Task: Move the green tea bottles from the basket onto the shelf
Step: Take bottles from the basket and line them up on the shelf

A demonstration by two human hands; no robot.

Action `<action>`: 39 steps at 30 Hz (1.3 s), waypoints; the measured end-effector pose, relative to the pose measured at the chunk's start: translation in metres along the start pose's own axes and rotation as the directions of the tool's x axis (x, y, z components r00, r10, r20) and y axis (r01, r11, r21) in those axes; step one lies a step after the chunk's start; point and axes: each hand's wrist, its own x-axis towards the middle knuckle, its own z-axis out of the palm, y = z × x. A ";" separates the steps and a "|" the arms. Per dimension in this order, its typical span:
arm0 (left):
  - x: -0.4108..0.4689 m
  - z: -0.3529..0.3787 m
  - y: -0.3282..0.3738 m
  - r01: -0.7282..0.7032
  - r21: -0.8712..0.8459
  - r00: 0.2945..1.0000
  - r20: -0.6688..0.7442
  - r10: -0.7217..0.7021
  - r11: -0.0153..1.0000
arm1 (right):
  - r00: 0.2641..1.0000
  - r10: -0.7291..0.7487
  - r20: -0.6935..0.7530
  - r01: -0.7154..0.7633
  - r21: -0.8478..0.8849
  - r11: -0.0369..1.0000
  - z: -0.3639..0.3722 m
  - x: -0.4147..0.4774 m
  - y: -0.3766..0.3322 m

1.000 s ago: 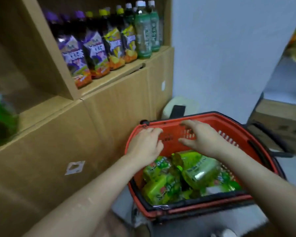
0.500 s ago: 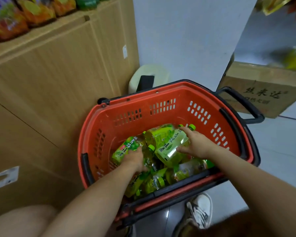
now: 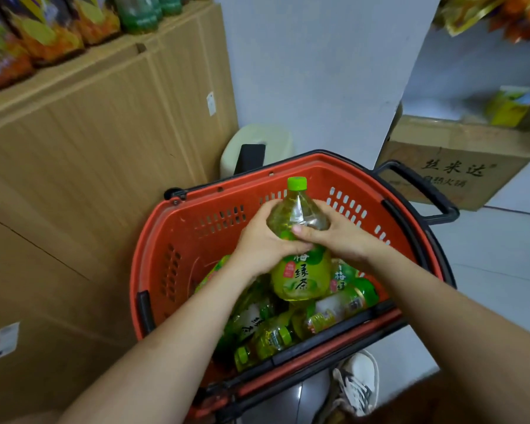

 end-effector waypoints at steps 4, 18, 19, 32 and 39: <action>0.018 0.020 0.006 0.149 -0.384 0.975 0.210 -0.071 0.911 | 0.954 -0.145 -0.264 0.055 -0.319 0.946 -0.028 -0.014 -0.016; 0.009 0.134 -0.045 -0.354 0.866 0.814 0.471 -0.340 0.352 | 0.874 -0.100 -0.476 -0.191 -0.524 0.830 -0.077 -0.023 0.001; 0.008 0.131 -0.046 -0.331 0.865 0.829 0.457 -0.322 0.376 | 0.873 -0.103 -0.477 -0.188 -0.524 0.831 -0.078 -0.023 -0.002; -0.056 -0.069 0.049 -0.129 0.825 0.983 0.035 0.178 0.550 | 0.888 -0.291 -0.357 0.101 -0.464 0.880 -0.037 -0.053 -0.070; -0.169 -0.154 0.107 -0.101 0.680 0.867 -0.298 0.399 0.727 | 0.839 -0.486 -0.245 0.415 -0.290 0.862 0.035 -0.099 -0.130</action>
